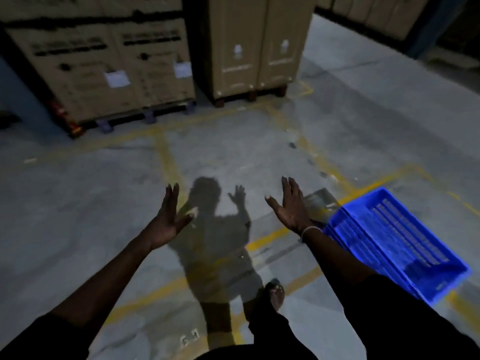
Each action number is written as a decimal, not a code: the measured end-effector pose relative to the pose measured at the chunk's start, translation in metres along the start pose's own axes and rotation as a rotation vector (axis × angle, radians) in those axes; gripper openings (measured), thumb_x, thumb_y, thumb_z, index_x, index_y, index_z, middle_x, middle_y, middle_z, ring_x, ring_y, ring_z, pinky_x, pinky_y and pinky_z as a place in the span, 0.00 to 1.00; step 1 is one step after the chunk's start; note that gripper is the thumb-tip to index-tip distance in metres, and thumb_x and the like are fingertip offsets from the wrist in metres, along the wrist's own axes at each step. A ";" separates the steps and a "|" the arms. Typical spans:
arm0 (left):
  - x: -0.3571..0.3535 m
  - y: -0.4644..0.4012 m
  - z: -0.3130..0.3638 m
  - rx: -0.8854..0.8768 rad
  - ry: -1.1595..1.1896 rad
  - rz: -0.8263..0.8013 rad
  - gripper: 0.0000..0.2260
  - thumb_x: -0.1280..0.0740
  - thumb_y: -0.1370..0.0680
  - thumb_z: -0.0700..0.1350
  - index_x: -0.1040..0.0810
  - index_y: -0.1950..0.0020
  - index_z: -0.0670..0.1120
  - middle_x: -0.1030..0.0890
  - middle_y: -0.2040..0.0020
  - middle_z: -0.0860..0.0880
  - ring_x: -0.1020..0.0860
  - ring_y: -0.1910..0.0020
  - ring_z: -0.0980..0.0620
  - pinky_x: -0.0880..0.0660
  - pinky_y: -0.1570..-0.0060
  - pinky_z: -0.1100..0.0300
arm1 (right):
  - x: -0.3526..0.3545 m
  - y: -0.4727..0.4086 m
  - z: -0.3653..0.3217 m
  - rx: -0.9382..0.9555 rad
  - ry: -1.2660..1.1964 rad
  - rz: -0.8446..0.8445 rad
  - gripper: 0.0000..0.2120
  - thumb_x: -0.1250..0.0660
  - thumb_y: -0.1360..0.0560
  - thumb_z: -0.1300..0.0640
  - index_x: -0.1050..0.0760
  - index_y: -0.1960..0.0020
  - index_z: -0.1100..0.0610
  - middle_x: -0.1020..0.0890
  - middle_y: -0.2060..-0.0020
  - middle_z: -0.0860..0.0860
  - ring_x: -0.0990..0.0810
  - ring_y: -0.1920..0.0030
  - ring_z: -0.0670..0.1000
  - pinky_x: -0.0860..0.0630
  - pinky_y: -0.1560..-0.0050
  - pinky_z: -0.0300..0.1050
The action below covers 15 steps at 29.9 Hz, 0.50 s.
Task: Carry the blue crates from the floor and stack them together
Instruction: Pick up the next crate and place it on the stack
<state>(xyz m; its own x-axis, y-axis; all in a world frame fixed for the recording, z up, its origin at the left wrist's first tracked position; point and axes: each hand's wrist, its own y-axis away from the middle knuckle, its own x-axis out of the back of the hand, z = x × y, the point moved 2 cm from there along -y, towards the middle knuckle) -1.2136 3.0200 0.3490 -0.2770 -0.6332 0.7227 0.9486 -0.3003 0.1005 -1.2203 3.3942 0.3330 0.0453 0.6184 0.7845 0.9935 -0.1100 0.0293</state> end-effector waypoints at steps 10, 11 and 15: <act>0.103 0.156 -0.105 0.299 0.085 0.370 0.39 0.40 0.20 0.63 0.67 0.22 0.66 0.71 0.24 0.68 0.65 0.22 0.63 0.51 0.25 0.58 | -0.126 -0.038 -0.187 0.419 0.009 -0.323 0.44 0.43 0.23 0.30 0.59 0.18 0.49 0.58 0.18 0.50 0.59 0.19 0.53 0.54 0.20 0.57; 0.110 0.169 -0.113 0.333 0.087 0.416 0.39 0.39 0.20 0.63 0.67 0.22 0.66 0.71 0.24 0.68 0.65 0.22 0.63 0.50 0.25 0.58 | -0.141 -0.042 -0.206 0.465 0.003 -0.368 0.44 0.43 0.23 0.31 0.59 0.18 0.48 0.59 0.18 0.49 0.60 0.19 0.52 0.55 0.20 0.57; 0.133 0.219 -0.139 0.493 0.106 0.576 0.39 0.39 0.20 0.62 0.67 0.22 0.65 0.71 0.24 0.67 0.63 0.21 0.61 0.47 0.24 0.55 | -0.203 -0.063 -0.286 0.589 -0.008 -0.511 0.44 0.42 0.24 0.30 0.58 0.18 0.46 0.59 0.18 0.46 0.60 0.19 0.50 0.54 0.21 0.56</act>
<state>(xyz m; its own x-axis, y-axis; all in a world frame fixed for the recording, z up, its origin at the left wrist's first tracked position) -1.0639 2.7707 0.3721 0.2923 -0.6660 0.6863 0.8995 0.4352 0.0392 -1.3217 3.0530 0.3495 -0.4342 0.4867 0.7580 0.7828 0.6203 0.0500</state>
